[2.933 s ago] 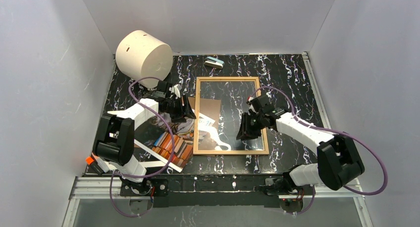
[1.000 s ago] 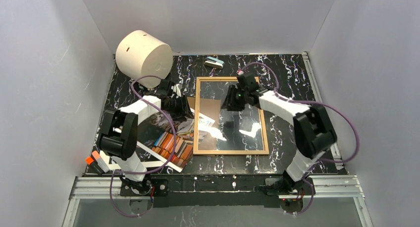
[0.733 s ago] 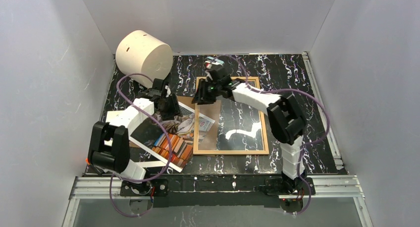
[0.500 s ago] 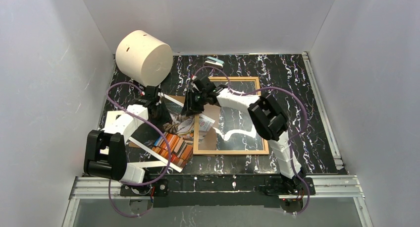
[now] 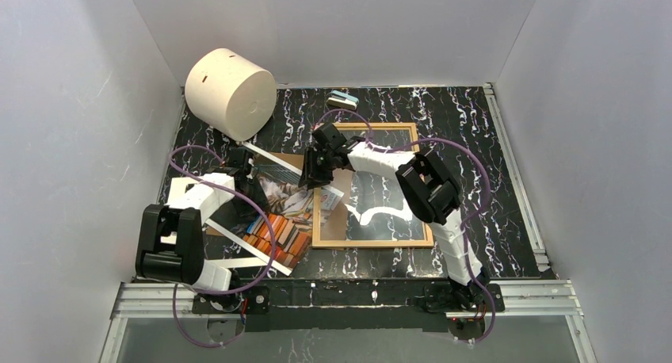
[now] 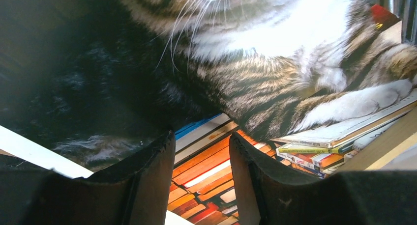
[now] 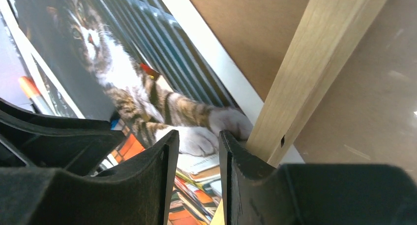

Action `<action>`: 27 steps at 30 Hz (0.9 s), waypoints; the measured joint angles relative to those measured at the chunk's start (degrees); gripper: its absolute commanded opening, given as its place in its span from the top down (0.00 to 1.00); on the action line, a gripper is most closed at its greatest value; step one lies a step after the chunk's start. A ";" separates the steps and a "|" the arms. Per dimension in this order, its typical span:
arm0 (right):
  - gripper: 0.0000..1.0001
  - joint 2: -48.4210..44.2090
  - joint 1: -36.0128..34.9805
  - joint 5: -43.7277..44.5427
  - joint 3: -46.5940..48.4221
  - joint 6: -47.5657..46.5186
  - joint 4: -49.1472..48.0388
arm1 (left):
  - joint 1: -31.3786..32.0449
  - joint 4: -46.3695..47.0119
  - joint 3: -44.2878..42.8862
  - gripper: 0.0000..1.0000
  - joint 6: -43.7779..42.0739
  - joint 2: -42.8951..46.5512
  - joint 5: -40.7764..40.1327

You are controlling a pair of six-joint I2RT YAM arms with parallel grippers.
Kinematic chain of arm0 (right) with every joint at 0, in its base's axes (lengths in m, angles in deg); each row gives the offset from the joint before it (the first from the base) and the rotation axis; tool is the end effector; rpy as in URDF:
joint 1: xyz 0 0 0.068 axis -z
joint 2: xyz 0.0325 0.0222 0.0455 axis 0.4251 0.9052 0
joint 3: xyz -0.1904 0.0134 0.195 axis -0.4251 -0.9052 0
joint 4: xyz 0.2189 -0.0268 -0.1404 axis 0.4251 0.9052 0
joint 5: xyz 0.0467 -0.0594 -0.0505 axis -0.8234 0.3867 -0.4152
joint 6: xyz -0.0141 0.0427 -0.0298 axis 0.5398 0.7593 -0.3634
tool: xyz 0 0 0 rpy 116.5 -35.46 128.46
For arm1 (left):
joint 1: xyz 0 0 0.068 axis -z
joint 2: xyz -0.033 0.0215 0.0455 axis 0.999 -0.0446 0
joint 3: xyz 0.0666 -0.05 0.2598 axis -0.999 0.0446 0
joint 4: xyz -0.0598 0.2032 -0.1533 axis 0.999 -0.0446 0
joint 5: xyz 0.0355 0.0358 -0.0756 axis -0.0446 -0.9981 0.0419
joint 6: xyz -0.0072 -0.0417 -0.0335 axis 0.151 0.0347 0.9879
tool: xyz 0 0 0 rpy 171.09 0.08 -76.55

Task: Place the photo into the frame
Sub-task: Move the photo frame to the center of the board.

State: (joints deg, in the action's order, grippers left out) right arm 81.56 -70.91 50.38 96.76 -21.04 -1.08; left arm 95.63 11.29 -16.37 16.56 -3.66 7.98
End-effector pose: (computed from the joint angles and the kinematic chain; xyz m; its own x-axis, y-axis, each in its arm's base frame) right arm 0.3394 0.3625 0.1557 -0.9455 -0.0151 -0.3252 -0.2201 0.7657 0.6044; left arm 0.2566 -0.0364 0.1684 -0.8489 -0.4244 -0.3149 -0.3814 0.9045 -0.1909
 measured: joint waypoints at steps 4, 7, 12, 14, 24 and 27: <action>0.55 -2.84 0.83 2.84 -3.28 -0.98 1.29 | -1.03 0.13 0.00 0.57 -0.70 -0.04 0.35; 0.55 -4.00 2.16 5.03 -4.11 -1.42 2.97 | -1.64 0.26 0.00 0.57 -0.87 -0.17 0.74; 0.55 -5.57 3.91 8.92 -5.31 -1.95 4.79 | -2.49 0.26 -0.02 0.58 -1.09 -0.28 1.64; 0.55 -5.99 4.28 10.62 -5.46 -1.97 5.79 | -2.75 0.26 -0.02 0.58 -1.20 -0.28 1.70; 0.49 -6.34 4.57 15.17 -4.39 -2.95 8.85 | -3.26 -1.09 -0.59 0.51 -2.10 -0.26 -0.24; 0.48 -6.34 4.63 12.61 -4.48 -5.25 7.78 | -3.41 -2.62 -1.03 0.44 -2.16 -0.22 -1.38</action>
State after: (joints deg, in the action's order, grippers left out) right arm 75.22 -66.28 62.99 92.28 -26.28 6.70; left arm 92.22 8.67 -17.40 14.40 -3.88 6.61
